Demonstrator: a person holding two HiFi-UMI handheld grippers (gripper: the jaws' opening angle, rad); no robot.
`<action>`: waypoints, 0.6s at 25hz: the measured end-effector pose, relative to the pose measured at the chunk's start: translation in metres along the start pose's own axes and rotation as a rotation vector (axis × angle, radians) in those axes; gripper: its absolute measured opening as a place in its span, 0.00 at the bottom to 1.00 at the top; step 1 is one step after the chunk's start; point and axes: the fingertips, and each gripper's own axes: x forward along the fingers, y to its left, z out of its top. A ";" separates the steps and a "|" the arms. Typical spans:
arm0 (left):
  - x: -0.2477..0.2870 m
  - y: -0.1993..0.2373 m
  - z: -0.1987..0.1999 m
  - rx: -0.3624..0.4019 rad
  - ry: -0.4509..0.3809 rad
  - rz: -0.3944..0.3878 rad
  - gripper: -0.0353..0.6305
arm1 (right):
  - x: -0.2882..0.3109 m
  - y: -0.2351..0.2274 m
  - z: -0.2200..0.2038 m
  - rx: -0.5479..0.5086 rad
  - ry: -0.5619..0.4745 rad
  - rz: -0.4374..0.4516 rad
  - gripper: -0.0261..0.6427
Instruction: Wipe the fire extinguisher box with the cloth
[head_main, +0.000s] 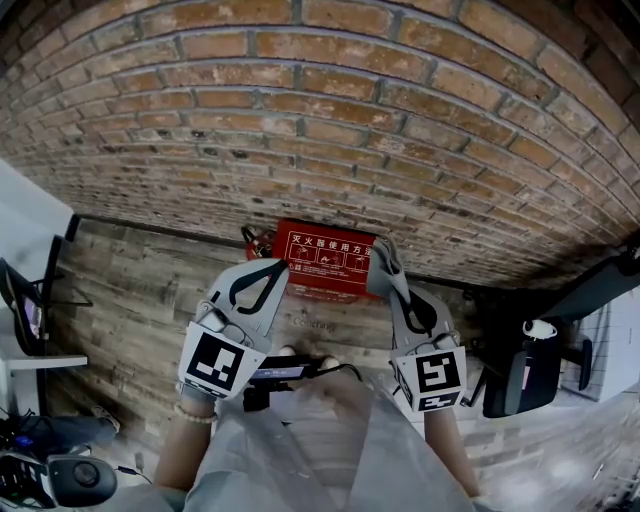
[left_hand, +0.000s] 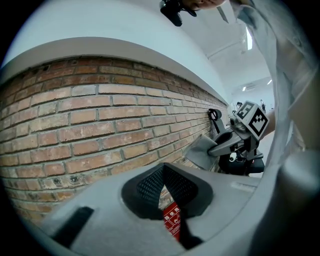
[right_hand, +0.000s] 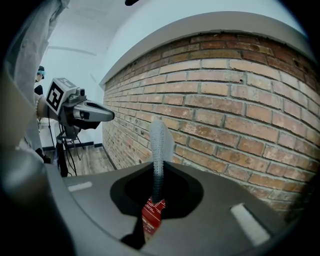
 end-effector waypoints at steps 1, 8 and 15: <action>0.001 0.000 0.000 0.000 0.001 0.000 0.05 | 0.000 0.000 0.000 0.001 0.001 0.001 0.07; 0.003 0.003 -0.001 0.002 0.002 -0.002 0.05 | 0.003 -0.001 0.001 0.002 0.004 0.003 0.07; 0.003 0.004 -0.001 0.016 0.003 0.000 0.05 | 0.005 0.001 -0.001 0.004 0.009 0.011 0.07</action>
